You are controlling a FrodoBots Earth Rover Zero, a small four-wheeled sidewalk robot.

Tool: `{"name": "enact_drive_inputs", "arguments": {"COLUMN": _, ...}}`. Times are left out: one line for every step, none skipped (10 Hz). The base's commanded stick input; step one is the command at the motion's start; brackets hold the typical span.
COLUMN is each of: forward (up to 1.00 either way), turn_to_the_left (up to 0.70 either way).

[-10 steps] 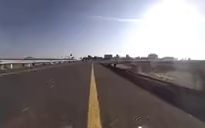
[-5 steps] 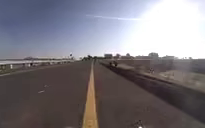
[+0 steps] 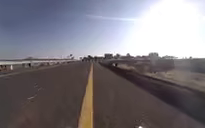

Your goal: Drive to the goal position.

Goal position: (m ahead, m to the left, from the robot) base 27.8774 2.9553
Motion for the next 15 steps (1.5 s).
{"name": "enact_drive_inputs", "arguments": {"forward": 0.70, "turn_to_the_left": 0.00}}
{"name": "enact_drive_inputs", "arguments": {"forward": 0.70, "turn_to_the_left": 0.00}}
{"name": "enact_drive_inputs", "arguments": {"forward": 0.70, "turn_to_the_left": 0.00}}
{"name": "enact_drive_inputs", "arguments": {"forward": 0.70, "turn_to_the_left": 0.00}}
{"name": "enact_drive_inputs", "arguments": {"forward": 0.70, "turn_to_the_left": 0.00}}
{"name": "enact_drive_inputs", "arguments": {"forward": 0.70, "turn_to_the_left": 0.00}}
{"name": "enact_drive_inputs", "arguments": {"forward": 0.70, "turn_to_the_left": 0.00}}
{"name": "enact_drive_inputs", "arguments": {"forward": 0.70, "turn_to_the_left": 0.14}}
{"name": "enact_drive_inputs", "arguments": {"forward": 0.70, "turn_to_the_left": 0.30}}
{"name": "enact_drive_inputs", "arguments": {"forward": 0.70, "turn_to_the_left": 0.00}}
{"name": "enact_drive_inputs", "arguments": {"forward": 0.70, "turn_to_the_left": 0.00}}
{"name": "enact_drive_inputs", "arguments": {"forward": 0.70, "turn_to_the_left": 0.00}}
{"name": "enact_drive_inputs", "arguments": {"forward": 0.70, "turn_to_the_left": 0.00}}
{"name": "enact_drive_inputs", "arguments": {"forward": 0.70, "turn_to_the_left": 0.00}}
{"name": "enact_drive_inputs", "arguments": {"forward": 0.70, "turn_to_the_left": 0.00}}
